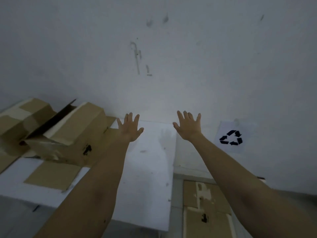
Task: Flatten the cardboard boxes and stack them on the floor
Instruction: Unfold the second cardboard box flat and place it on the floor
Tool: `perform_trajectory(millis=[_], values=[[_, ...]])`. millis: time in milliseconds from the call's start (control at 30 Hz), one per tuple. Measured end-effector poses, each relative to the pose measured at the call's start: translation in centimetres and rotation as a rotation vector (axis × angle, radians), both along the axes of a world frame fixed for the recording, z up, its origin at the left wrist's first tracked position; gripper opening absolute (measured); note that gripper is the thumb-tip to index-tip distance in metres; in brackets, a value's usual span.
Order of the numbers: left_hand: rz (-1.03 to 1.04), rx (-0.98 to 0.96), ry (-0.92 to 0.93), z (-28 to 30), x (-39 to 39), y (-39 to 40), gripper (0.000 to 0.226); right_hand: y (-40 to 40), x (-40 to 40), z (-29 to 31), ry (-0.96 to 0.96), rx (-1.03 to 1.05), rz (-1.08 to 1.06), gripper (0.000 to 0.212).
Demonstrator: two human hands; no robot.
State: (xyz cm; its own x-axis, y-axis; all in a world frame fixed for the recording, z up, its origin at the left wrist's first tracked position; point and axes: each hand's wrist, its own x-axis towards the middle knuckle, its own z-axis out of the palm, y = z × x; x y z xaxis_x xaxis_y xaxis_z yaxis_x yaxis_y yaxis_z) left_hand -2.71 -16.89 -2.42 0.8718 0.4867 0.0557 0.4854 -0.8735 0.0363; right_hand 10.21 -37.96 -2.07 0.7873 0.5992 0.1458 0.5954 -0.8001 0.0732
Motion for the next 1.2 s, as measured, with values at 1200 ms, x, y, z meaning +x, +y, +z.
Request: perform_trajectory(millis=[1200], values=[[0.222,-0.428,-0.026,-2.4,-13.2,41.3,0.055,45.7,-20.4,-7.0,0.441,0.275,0.106,0.059]])
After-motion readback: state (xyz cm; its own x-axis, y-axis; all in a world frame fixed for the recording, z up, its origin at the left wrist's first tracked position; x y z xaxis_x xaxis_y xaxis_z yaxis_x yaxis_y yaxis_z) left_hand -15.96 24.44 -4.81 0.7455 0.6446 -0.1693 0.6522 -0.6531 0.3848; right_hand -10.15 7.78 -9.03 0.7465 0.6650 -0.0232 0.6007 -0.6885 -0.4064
